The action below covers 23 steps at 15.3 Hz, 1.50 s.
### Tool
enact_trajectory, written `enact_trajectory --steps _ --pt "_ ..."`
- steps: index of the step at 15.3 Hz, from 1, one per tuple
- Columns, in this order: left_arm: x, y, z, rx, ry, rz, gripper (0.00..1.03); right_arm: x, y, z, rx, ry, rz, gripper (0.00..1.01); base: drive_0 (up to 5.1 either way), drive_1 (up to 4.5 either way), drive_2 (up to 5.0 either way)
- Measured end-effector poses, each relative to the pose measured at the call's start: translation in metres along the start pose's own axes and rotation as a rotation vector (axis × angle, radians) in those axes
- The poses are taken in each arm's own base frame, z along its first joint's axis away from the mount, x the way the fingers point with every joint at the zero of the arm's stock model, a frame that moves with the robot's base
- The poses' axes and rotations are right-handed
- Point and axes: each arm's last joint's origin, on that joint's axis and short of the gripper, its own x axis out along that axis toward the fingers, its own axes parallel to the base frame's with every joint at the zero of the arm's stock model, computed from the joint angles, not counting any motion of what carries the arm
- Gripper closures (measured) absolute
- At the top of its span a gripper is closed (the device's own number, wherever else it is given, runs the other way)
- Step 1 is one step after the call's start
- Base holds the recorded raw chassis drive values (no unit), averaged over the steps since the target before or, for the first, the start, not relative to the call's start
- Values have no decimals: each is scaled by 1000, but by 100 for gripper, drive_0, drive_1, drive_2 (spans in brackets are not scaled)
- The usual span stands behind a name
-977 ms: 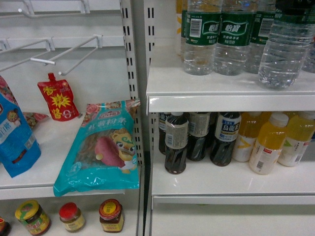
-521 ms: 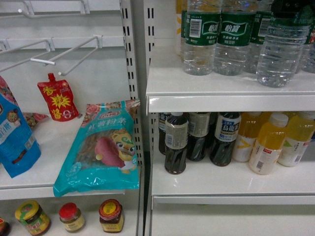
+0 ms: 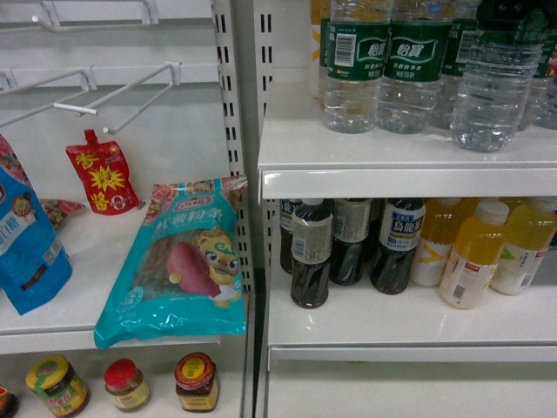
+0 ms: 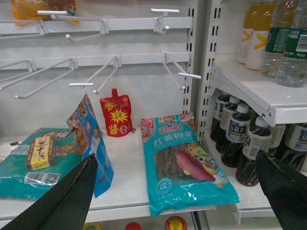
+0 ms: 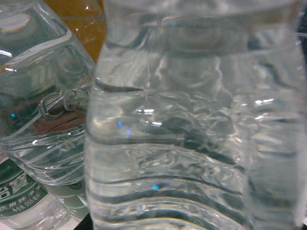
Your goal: Move water from second to third shelf
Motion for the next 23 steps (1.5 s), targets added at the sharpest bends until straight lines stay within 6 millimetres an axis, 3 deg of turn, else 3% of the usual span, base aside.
enact_trajectory --steps 2,3,5,6,11,18,20,23 --pt "0 0 0 0 0 0 5 0 0 0 1 -4 2 59 0 0 0" --pt "0 0 0 0 0 0 5 1 0 3 5 -36 13 30 0 0 0" --pt "0 0 0 0 0 0 5 0 0 7 12 -50 22 4 0 0 0" --pt "0 0 0 0 0 0 5 0 -2 7 15 -50 22 2 0 0 0" --pt "0 0 0 0 0 0 5 -7 -2 5 18 -44 24 3 0 0 0" --pt "0 0 0 0 0 0 5 -48 -2 -6 -45 -37 39 3 0 0 0" --pt "0 0 0 0 0 0 5 -99 -10 -12 -56 -57 61 3 0 0 0" --pt "0 0 0 0 0 0 5 -141 -19 -15 -48 -91 72 3 0 0 0"
